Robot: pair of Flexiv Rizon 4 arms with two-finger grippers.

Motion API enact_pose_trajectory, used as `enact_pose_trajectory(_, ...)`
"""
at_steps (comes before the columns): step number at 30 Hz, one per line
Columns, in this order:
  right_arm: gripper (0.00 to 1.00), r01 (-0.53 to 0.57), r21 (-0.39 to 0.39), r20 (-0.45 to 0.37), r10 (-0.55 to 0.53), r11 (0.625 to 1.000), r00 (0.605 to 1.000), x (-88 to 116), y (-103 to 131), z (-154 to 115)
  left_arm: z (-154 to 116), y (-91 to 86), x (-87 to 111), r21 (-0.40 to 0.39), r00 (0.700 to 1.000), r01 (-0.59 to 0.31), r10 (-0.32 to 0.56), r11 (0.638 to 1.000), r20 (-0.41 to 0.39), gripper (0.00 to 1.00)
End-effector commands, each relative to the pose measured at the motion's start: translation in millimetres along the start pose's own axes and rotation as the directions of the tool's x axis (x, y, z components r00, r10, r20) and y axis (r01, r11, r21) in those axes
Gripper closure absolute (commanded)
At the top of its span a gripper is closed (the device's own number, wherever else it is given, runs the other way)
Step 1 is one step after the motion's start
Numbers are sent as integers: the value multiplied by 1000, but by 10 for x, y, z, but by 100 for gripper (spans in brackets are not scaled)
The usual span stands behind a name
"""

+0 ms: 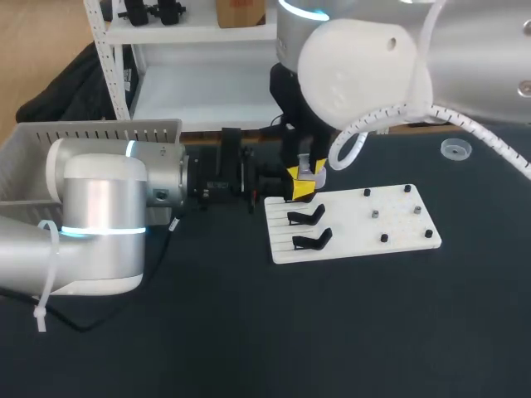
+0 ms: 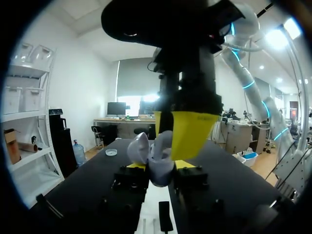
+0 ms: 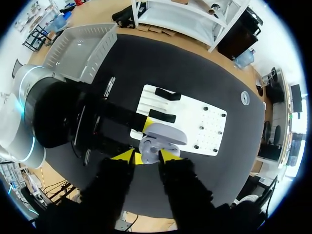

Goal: Pick up each earbud case from the left stands, insert the matching earbuds, close the lid, and place the case in the box.

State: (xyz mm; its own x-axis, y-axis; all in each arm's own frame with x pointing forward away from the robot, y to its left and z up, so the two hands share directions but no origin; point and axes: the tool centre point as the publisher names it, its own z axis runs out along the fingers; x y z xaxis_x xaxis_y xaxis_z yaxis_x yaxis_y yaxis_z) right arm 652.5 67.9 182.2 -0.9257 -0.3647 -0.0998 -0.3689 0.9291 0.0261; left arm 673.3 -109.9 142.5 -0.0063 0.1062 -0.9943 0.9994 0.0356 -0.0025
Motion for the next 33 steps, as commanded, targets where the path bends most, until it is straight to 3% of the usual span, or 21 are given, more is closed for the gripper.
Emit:
enact_pose_trajectory(1, 64, 0, 2, -5, 0, 1000, 1000, -25, 1, -7, 5, -6, 3, -4, 1000, -1, 1, 1000, 2, 100)
enact_pose_trajectory(33, 66, 4, 2, 7, -4, 1000, 1000, -123, 28, -21, 5, -6, 3, -4, 1000, -1, 1, 1000, 2, 100)
